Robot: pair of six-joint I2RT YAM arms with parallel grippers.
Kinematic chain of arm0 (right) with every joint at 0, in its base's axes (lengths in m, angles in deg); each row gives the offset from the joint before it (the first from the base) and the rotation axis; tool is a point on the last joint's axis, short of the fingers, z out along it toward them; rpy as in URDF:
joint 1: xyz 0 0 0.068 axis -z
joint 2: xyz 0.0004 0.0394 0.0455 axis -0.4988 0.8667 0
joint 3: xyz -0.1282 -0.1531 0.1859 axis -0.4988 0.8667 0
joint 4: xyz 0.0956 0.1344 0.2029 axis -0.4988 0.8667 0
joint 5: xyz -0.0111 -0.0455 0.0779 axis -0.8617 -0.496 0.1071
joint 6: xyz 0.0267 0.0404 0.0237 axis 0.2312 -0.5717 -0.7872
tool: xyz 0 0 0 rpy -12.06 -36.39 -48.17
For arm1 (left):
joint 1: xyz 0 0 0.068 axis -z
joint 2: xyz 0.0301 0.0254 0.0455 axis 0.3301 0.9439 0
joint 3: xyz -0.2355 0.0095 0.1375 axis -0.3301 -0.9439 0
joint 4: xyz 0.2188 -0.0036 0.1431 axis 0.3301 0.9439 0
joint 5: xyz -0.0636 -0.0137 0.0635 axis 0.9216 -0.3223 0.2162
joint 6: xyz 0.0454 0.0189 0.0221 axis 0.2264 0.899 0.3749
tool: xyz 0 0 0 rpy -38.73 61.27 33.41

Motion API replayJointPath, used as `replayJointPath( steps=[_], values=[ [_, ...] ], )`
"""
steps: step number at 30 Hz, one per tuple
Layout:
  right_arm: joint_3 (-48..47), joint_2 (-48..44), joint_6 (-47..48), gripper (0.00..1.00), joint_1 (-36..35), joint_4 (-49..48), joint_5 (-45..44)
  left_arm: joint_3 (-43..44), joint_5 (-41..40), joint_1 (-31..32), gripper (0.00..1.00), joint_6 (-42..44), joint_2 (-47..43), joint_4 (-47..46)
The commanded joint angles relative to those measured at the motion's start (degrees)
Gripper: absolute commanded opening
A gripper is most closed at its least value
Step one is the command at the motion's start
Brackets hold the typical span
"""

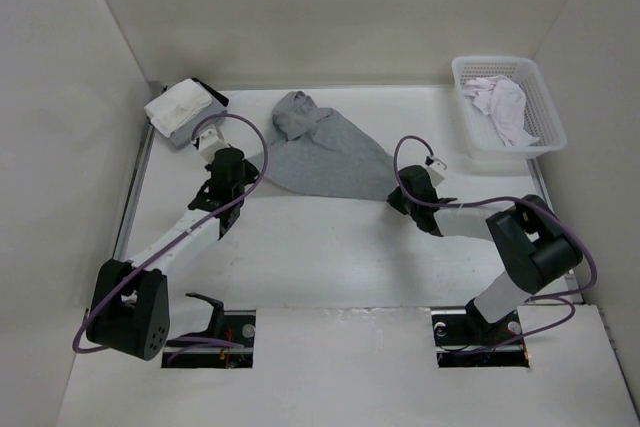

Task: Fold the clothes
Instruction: Flatten the tank top out

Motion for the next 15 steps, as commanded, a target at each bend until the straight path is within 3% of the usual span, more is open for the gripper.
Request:
replayJointPath(
  steps=[1, 4, 8, 12, 15],
  values=[
    [-0.07, -0.16, -0.17, 0.02, -0.12, -0.45, -0.62, -0.63, 0.48, -0.36, 0.04, -0.88, -1.62, -1.84],
    [0.63, -5.06, 2.19, 0.00, -0.38, -0.90, -2.81, -0.19, 1.62, -0.45, 0.03, -1.58, -1.96, -1.84],
    [0.02, -21.12, 9.66, 0.00, -3.36, 3.04, -5.18, 3.23, 3.73, 0.78, 0.02, -2.63, -6.08, -1.58],
    [-7.96, -38.88, 20.02, 0.00, -7.84, 13.67, -11.93, 8.94, 4.87, 2.54, 0.02, -4.57, -13.81, -0.09],
    [-16.30, -46.81, 27.23, 0.00, -11.09, 18.69, -16.60, 13.95, 4.43, 3.16, 0.02, -4.83, -20.93, 1.06]
  ],
)
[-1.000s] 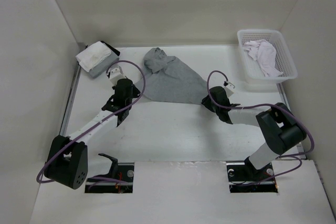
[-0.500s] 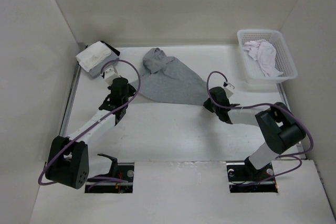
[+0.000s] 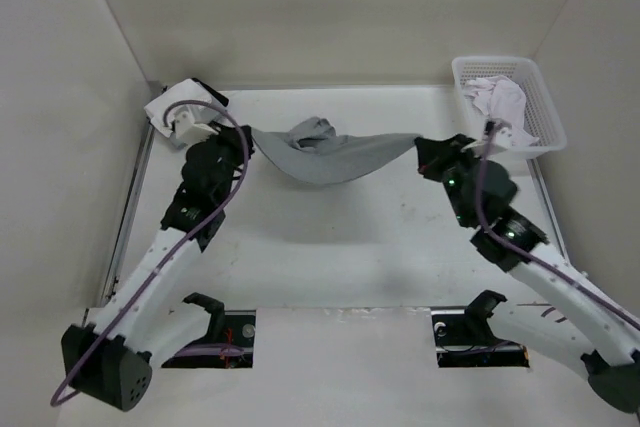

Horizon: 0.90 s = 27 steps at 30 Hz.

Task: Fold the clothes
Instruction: Flatten the tank top out

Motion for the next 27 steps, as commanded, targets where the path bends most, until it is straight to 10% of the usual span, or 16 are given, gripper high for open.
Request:
replayJointPath(
  steps=[1, 16, 21, 27],
  values=[
    [-10.79, -7.81, 12.79, 0.00, -3.69, 6.57, -9.28, 8.71, 0.04, 0.38, 0.02, -1.42, -9.84, -2.66],
    [-51.69, -0.63, 47.60, 0.00, -34.73, 1.24, -23.45, 28.85, -2.51, 0.56, 0.02, 2.97, -18.13, 4.11],
    [-48.54, 4.82, 45.01, 0.00, -20.27, 0.60, -16.98, 26.05, -5.05, -1.19, 0.02, 4.55, -10.76, 3.41],
    [-44.92, 18.43, 21.46, 0.00, 9.10, 5.09, 10.87, 24.63, -1.81, -7.78, 0.02, 0.87, 7.25, -0.01]
  ],
)
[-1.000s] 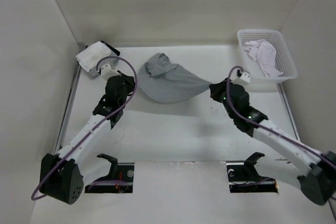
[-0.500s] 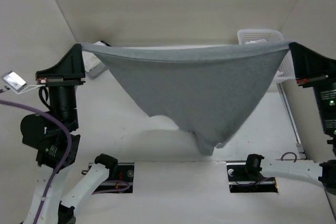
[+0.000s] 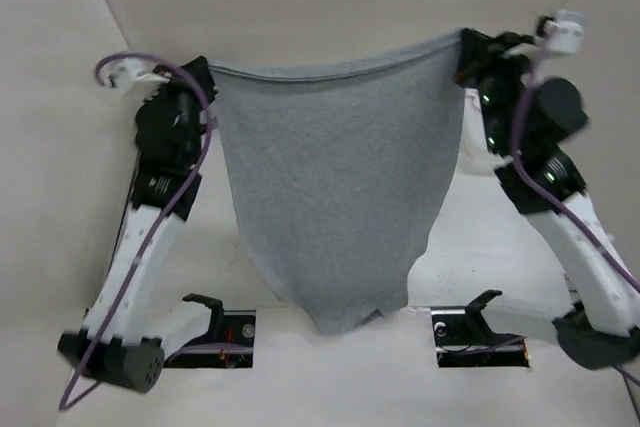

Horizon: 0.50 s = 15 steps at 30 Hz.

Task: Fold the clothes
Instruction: Flatten the tank top out

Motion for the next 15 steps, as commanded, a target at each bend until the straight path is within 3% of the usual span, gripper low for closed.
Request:
replayJointPath(
  steps=[1, 3, 7, 15],
  values=[
    [-1.22, 10.22, -14.68, 0.00, 11.96, 2.57, 19.94, 0.32, 1.93, -2.94, 0.02, -1.70, 10.91, -1.28],
    [-7.97, 18.65, -17.51, 0.00, 16.36, 4.15, 25.16, 6.46, 3.95, -4.61, 0.02, -1.87, 18.03, -0.59],
    [-26.95, 30.80, -17.96, 0.00, 19.89, 11.17, 26.93, 20.61, 8.34, -7.42, 0.02, -2.31, 26.93, 2.31],
    [-54.57, 36.53, -17.17, 0.00, 20.87, 19.18, 28.78, 36.80, 11.60, -10.67, 0.02, 0.23, 28.62, 3.46]
  ],
)
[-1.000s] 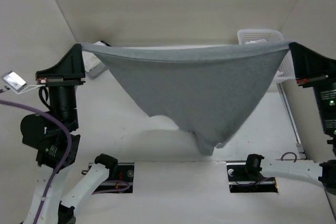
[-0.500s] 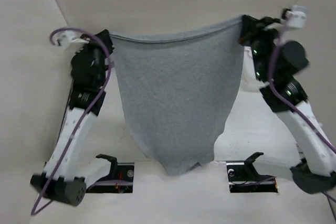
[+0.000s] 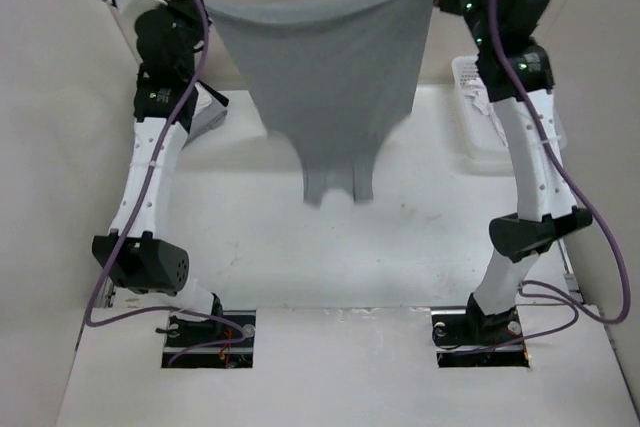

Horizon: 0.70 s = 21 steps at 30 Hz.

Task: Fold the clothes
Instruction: Flatten the tank top out

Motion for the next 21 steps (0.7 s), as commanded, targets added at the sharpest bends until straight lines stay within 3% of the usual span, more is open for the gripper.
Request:
replayJointPath(
  steps=[1, 6, 10, 16, 21],
  values=[
    [-12.29, -4.25, -0.47, 0.00, 0.08, -1.87, 2.48, 6.51, 2.01, -1.58, 0.02, 1.98, -5.31, -4.37],
    [-4.42, -9.78, -0.47, 0.00, -0.01, -2.38, 2.66, 4.51, 1.31, -2.20, 0.02, 4.36, -8.73, -5.24],
    [13.83, -18.90, -1.09, 0.00, 0.26, -6.59, 1.79, -4.00, 0.96, -2.20, 0.02, 3.83, -12.51, -6.82],
    [51.61, -39.72, -3.54, 0.00, -0.79, -15.82, -1.20, -30.33, -3.17, 1.92, 0.02, 2.34, -25.49, -12.00],
    [79.49, -59.67, -6.97, 0.00, -10.35, -17.68, -8.40, -54.77, -7.12, 8.06, 0.02, 0.93, -41.40, -11.23]
  ],
)
